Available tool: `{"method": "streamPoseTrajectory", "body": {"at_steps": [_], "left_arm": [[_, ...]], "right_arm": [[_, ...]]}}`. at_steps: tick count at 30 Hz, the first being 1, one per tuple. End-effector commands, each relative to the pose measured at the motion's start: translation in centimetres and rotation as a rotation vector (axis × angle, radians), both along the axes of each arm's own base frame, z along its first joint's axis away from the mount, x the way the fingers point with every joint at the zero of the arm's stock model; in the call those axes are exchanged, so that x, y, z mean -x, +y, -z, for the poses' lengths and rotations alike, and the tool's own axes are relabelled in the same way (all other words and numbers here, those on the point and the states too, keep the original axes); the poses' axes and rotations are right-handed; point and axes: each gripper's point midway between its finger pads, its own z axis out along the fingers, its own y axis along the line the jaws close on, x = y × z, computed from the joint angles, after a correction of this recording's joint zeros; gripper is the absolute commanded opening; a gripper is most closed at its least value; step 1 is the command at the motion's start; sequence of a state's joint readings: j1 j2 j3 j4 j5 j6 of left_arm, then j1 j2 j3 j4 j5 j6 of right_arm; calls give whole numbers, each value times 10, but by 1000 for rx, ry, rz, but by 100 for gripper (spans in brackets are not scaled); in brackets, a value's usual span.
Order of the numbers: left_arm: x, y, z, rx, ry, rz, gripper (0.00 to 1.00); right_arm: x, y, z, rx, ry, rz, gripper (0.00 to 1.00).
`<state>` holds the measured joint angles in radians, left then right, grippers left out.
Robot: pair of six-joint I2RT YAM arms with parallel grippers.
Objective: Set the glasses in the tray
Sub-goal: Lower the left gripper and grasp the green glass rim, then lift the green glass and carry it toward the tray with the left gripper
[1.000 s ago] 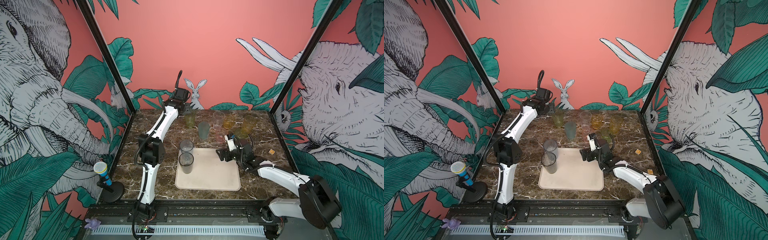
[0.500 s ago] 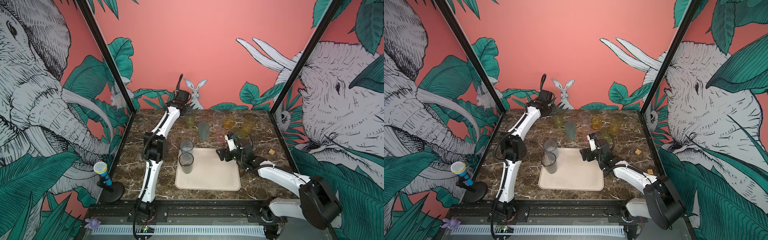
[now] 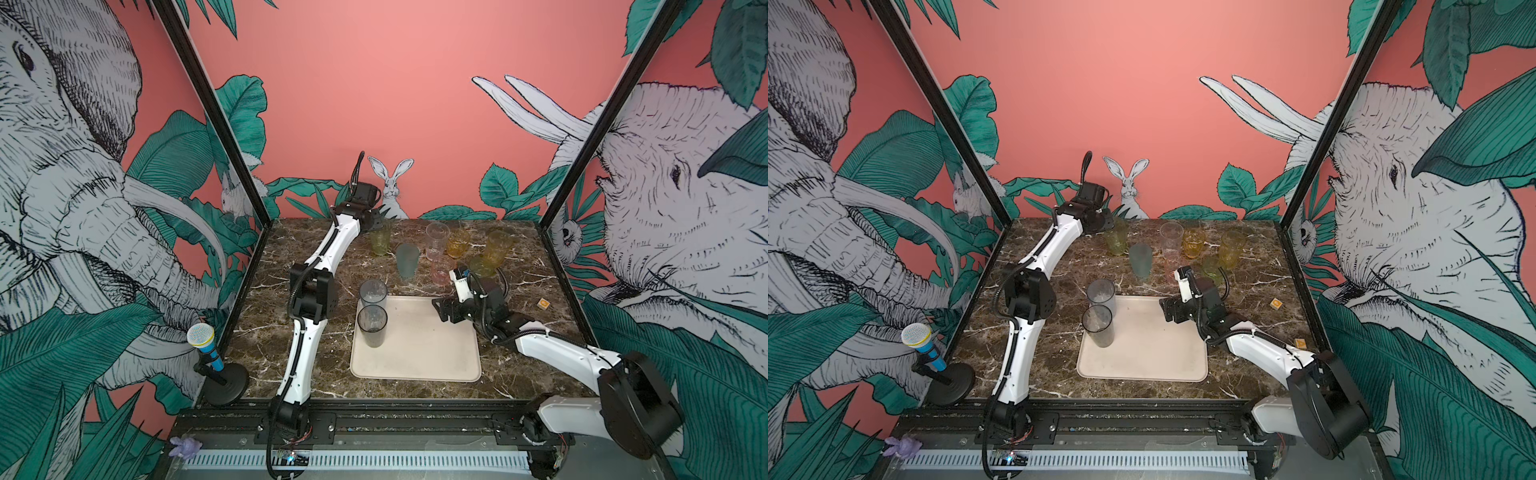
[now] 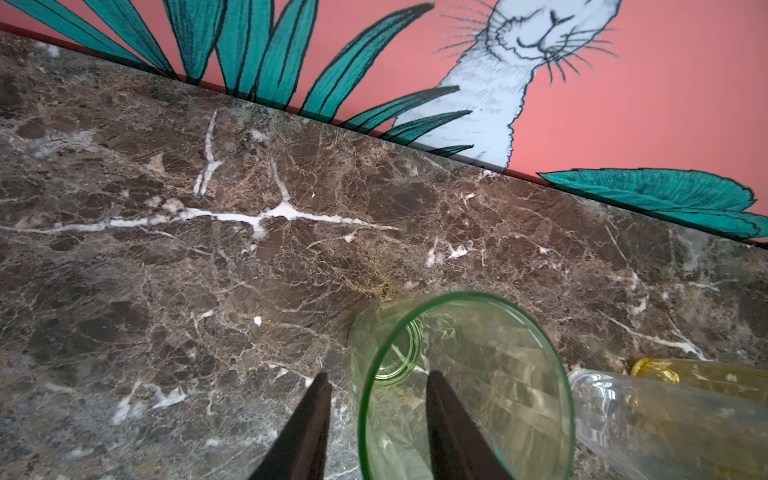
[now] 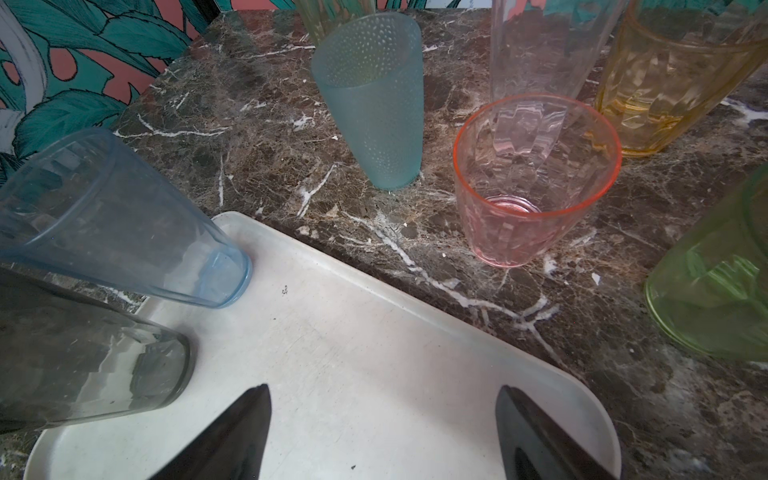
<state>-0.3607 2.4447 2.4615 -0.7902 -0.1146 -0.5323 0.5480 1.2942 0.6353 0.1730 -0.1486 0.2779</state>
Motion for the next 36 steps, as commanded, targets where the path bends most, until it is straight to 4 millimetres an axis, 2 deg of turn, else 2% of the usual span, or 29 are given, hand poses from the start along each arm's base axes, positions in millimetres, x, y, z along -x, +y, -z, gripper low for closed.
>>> {"method": "streamPoseTrajectory", "body": {"at_steps": [1,12,18,25,36], "left_arm": [[-8,0,-11,31,-33,-15,33],[-8,1,-9,14,-34,1,13],[-7,4,-12,-2,-37,4,6],[-3,8,-22,-10,-42,10,0],[17,11,-43,-34,-23,69,0]], "right_arm": [[-2,2,-6,-3,-27,0,87],[-3,4,-6,-7,-23,-7,87],[-3,3,-5,-5,-23,-7,87],[-3,3,-4,-2,-20,-6,87],[-3,4,-5,-5,-22,-8,87]]}}
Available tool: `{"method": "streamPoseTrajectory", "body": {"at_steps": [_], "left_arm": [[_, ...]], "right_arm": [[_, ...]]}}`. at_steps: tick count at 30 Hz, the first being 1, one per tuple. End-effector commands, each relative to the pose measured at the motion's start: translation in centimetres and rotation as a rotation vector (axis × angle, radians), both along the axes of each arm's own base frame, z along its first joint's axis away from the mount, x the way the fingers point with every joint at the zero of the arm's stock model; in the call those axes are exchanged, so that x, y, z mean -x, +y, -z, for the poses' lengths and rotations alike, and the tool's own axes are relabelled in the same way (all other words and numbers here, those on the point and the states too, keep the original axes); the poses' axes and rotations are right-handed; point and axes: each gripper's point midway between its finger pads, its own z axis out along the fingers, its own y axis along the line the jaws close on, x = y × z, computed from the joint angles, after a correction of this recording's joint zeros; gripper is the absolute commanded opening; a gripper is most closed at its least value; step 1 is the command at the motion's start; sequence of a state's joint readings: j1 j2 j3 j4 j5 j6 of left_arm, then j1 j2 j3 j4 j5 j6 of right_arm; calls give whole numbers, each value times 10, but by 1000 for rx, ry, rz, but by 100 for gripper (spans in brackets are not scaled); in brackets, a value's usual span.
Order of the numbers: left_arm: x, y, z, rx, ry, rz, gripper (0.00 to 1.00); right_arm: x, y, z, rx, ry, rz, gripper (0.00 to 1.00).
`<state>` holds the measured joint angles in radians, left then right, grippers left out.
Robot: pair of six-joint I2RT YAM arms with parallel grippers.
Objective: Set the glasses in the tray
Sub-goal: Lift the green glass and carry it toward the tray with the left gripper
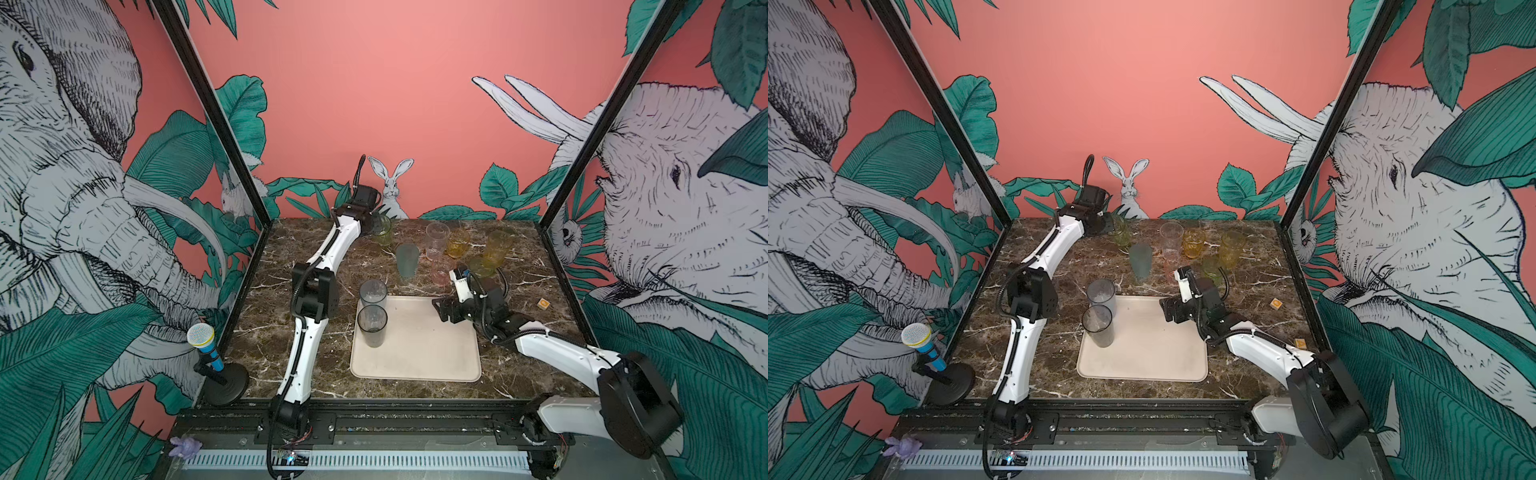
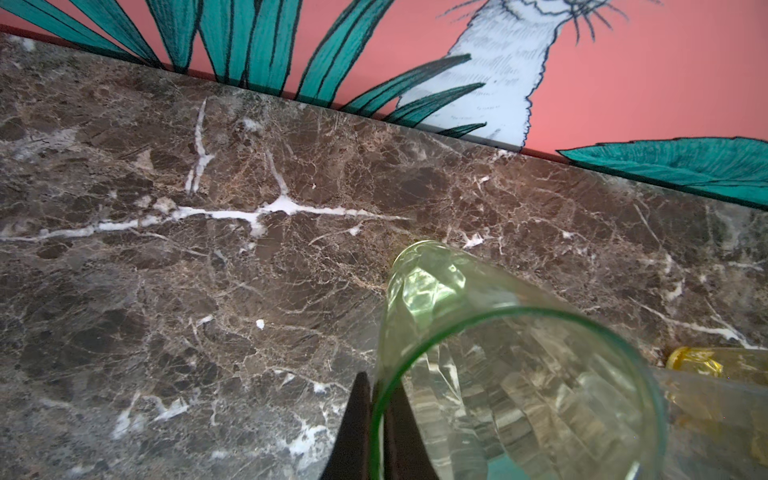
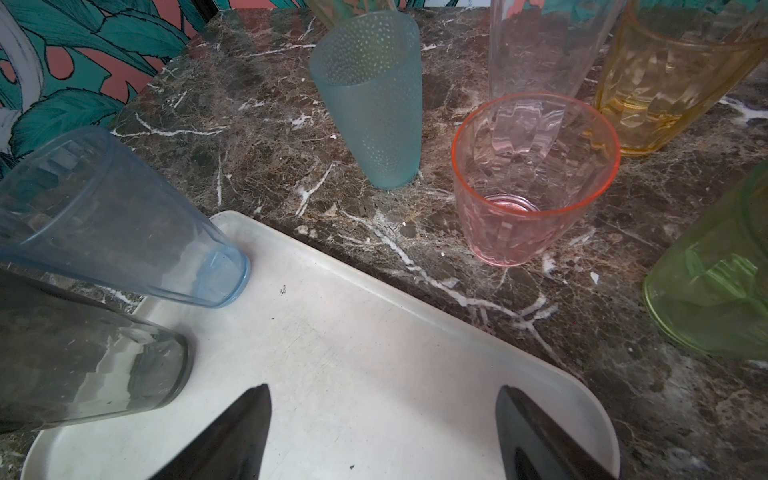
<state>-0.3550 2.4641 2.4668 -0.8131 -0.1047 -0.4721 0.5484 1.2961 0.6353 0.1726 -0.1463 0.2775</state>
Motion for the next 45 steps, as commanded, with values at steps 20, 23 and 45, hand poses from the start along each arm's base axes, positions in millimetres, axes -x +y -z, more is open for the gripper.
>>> {"method": "streamPoseTrajectory", "body": {"at_steps": [20,23,45], "left_arm": [[119,46,-121,-86,-1,111,0],[138,55,-131,-99,-2,109,0],[270,124,-165,-203,54,25,0]], "right_arm": [[-2,5,-6,-11,-19,-13,87],[-2,5,-5,-11,-15,-12,87],[-5,2,1,13,-12,1,87]]}}
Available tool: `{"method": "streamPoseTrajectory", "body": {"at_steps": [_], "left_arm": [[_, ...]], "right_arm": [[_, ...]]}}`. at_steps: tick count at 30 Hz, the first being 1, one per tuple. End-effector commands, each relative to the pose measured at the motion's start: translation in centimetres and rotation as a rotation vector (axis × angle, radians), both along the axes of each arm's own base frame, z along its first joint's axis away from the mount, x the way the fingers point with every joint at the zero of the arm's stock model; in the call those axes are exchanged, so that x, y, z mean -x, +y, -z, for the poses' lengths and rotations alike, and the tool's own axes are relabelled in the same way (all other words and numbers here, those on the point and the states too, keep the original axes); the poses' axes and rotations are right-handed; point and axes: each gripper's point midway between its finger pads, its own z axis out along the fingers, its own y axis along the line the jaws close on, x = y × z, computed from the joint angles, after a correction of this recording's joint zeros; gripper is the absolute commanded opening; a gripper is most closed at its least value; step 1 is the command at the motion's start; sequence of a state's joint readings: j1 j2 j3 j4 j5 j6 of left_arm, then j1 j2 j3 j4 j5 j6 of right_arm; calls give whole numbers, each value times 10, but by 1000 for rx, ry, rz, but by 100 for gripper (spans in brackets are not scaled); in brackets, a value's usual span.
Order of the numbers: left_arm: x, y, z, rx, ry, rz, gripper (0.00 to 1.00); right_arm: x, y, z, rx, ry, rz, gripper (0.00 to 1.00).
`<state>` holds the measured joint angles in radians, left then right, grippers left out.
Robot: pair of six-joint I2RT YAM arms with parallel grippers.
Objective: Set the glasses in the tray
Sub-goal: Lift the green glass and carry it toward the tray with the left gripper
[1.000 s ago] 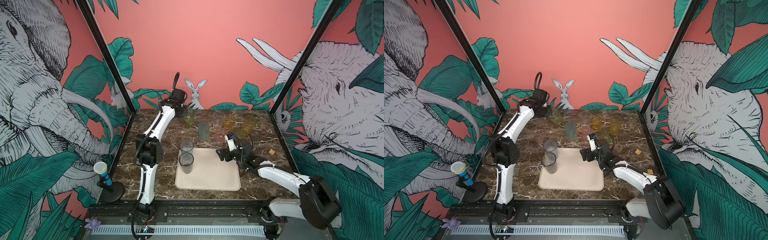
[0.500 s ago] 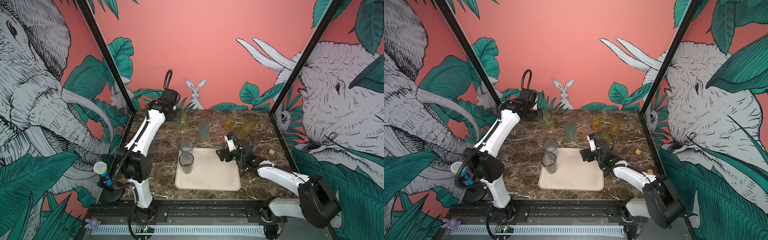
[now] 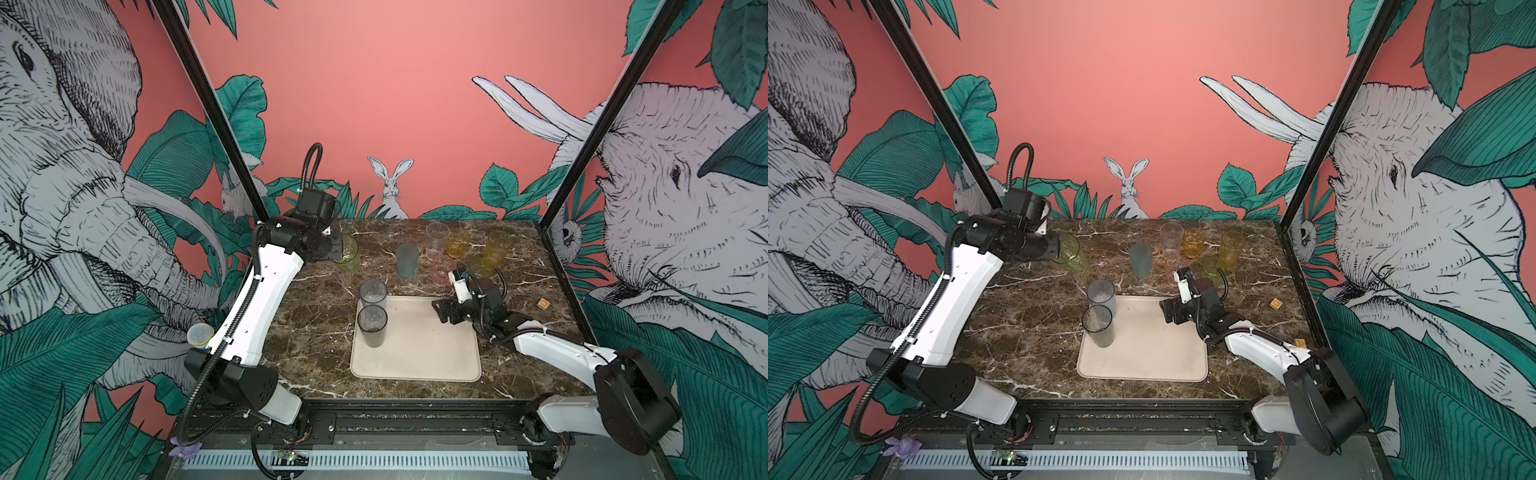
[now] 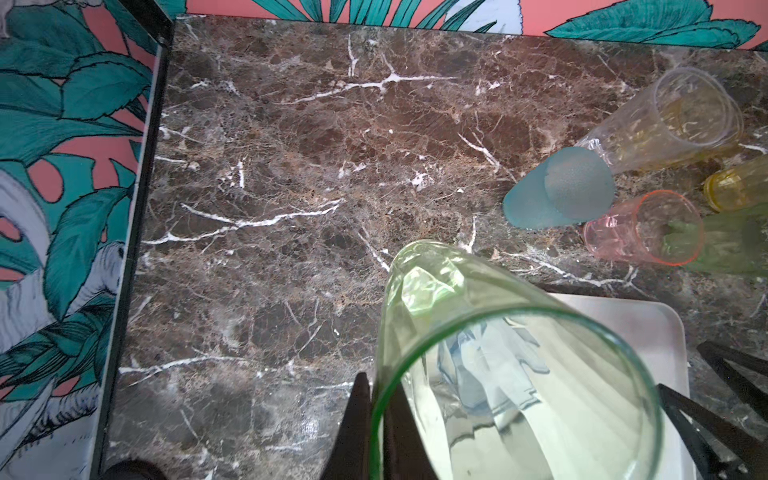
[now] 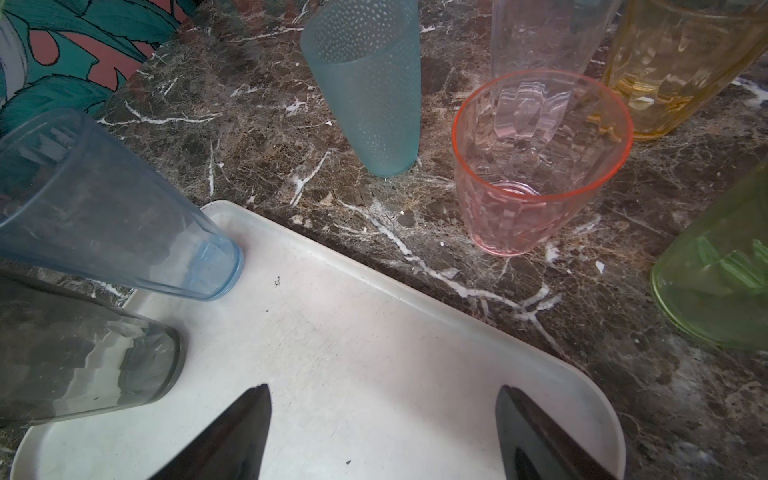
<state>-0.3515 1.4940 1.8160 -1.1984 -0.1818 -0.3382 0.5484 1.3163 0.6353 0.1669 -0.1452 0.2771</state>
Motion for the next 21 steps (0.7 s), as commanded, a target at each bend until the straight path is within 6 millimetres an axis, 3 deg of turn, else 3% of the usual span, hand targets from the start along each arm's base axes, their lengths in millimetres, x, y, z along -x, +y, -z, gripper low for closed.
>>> {"method": "streamPoseTrajectory", "body": {"at_steps": [1,8,21], "left_arm": [[25,19,-1,-48,24,-34,0],[61,30,3,-49,54,-34,0],[134,55,31,-80,183,-41,0]], "right_arm": [[-5,2,-7,1,-35,2,87],[-6,3,-6,4,-28,2,87],[-6,3,-5,9,-26,2,87]]}}
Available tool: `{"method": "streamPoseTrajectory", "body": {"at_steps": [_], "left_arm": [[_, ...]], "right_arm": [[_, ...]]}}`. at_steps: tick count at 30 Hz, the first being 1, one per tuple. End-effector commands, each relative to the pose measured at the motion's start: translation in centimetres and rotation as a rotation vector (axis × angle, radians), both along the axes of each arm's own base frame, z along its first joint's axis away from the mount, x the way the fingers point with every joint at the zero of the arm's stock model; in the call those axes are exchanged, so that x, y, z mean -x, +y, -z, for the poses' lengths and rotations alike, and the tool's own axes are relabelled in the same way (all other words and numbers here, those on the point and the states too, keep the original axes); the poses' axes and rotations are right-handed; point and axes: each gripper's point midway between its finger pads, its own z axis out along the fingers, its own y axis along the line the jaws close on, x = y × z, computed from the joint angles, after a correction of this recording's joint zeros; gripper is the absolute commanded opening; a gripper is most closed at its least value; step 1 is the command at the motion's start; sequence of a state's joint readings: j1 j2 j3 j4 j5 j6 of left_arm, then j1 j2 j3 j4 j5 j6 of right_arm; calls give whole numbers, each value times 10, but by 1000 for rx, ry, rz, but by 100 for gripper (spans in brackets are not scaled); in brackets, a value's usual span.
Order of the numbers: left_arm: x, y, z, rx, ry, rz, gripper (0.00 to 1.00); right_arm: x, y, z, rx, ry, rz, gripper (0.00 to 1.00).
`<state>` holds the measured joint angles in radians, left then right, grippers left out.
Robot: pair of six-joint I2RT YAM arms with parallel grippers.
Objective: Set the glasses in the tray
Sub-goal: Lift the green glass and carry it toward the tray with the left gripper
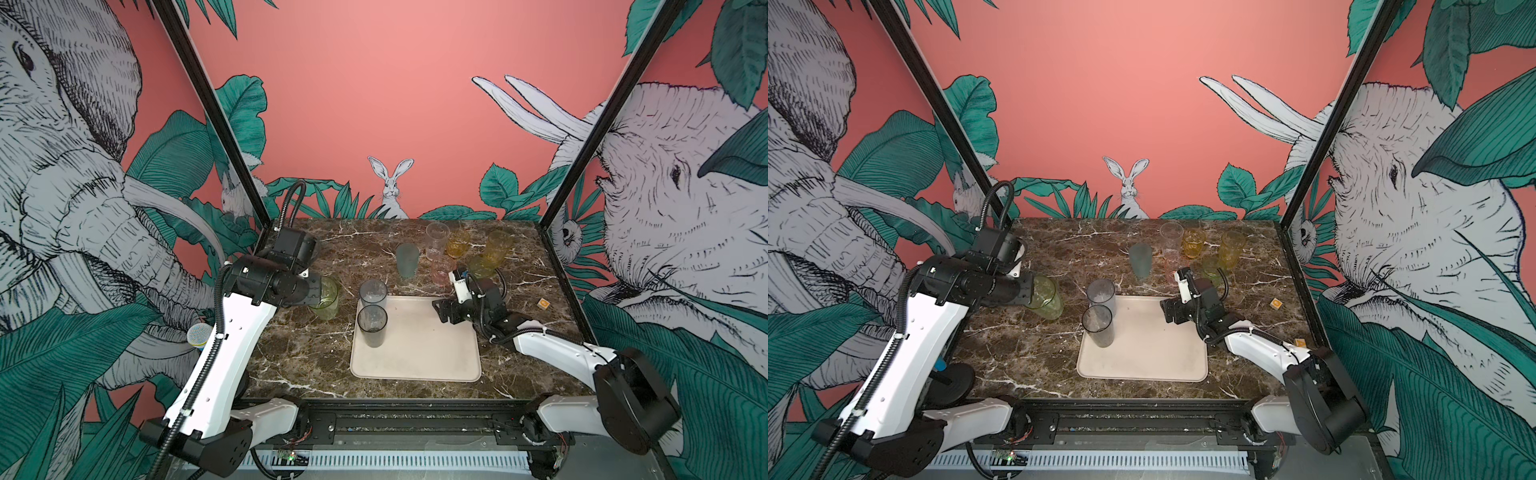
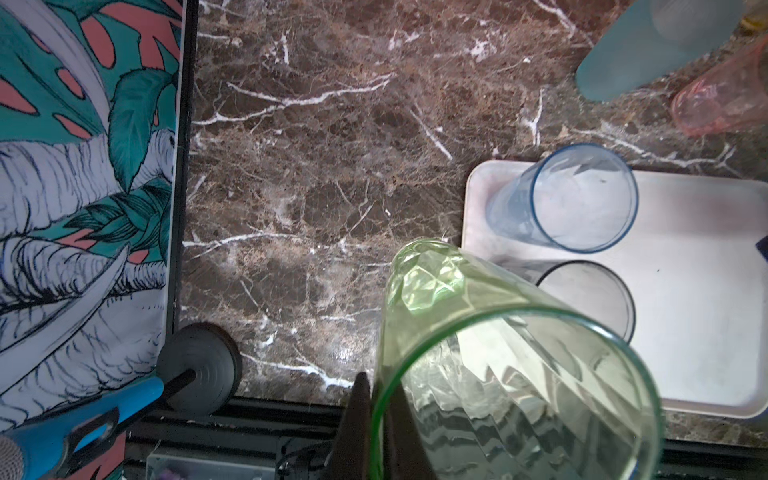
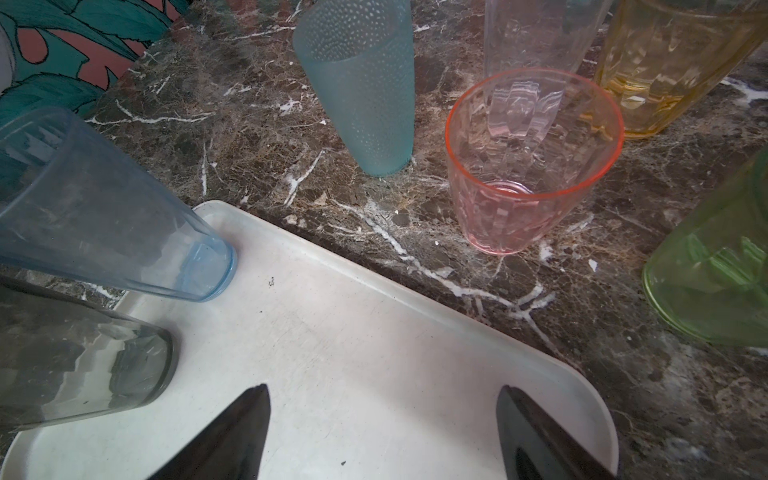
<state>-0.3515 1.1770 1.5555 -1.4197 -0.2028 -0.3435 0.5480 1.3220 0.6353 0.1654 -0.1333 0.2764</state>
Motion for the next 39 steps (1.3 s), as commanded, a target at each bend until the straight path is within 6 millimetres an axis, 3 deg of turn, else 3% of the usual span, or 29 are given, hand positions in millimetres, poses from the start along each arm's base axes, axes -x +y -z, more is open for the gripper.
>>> {"method": "streamPoseTrajectory", "body": {"at_steps": [1,19,39], "left_arm": [[23,10,5,-6,38,-27,0],[63,0,31,31,145,80,0],[71,-37,67,71,147,218,0]], "right_arm": [[-5,5,-6,1,-26,-8,87],[-7,4,-4,10,-24,-3,87],[-8,4,-2,17,-21,1,87]]}}
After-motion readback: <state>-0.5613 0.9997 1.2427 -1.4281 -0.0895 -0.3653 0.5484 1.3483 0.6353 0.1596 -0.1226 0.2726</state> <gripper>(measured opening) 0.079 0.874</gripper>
